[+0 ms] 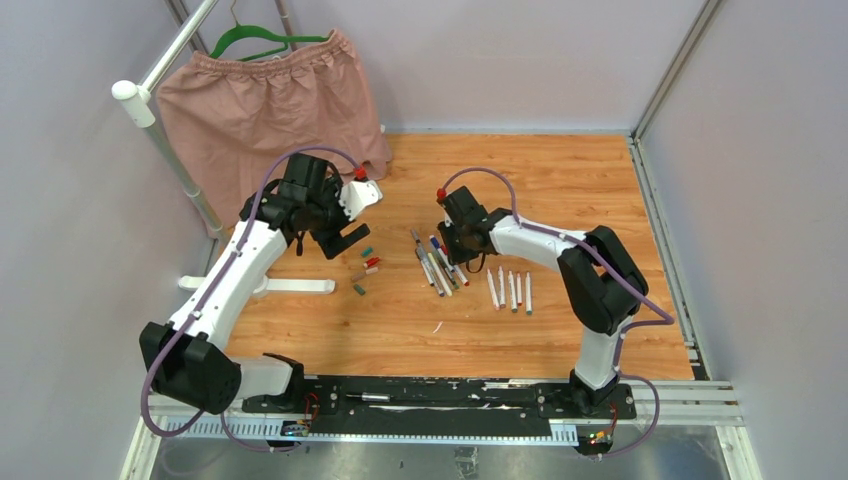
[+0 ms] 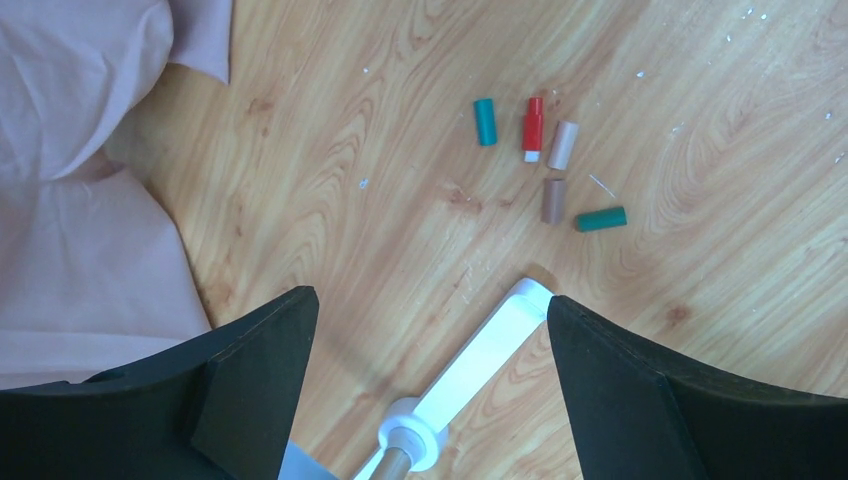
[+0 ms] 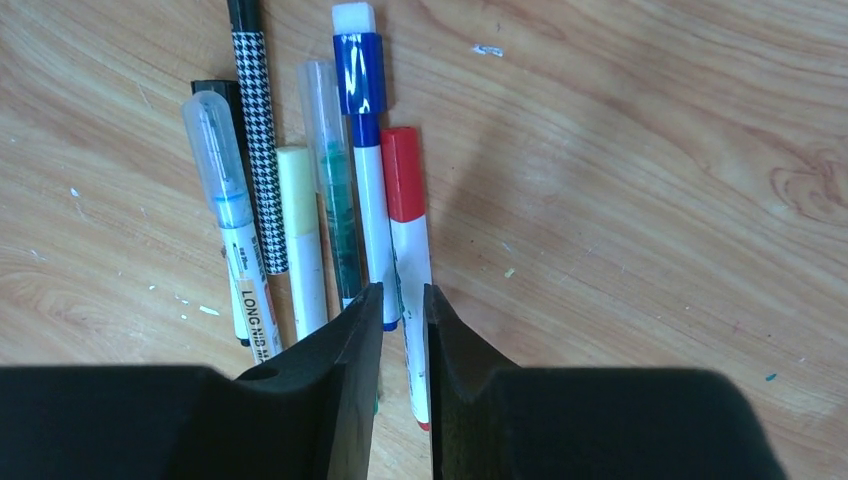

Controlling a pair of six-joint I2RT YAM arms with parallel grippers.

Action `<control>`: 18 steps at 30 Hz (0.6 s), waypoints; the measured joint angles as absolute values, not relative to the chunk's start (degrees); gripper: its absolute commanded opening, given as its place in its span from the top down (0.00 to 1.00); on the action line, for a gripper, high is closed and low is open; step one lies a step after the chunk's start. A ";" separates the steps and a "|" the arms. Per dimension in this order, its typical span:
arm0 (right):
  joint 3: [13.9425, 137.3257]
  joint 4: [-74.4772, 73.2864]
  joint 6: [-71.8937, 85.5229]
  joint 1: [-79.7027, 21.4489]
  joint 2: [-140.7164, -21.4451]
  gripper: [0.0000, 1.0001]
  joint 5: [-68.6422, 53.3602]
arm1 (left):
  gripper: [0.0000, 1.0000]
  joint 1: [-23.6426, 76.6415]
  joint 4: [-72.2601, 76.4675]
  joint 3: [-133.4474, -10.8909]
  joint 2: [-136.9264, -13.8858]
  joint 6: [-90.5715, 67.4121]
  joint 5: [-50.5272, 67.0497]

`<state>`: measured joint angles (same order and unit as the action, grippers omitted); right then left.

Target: Open the pen caps

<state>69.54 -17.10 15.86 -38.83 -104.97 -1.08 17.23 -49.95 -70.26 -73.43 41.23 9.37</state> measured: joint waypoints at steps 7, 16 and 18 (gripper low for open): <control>67.81 -15.84 15.55 -38.83 -104.92 0.77 -1.52 | 0.09 16.84 -50.02 -70.19 -73.10 39.97 9.89; 64.47 -14.02 15.16 -38.83 -102.72 0.75 -1.78 | 0.08 16.84 -50.11 -69.58 -72.90 39.83 9.89; 63.81 -13.50 15.16 -38.83 -102.35 0.75 -1.93 | 0.08 16.84 -50.11 -69.58 -72.90 39.83 9.89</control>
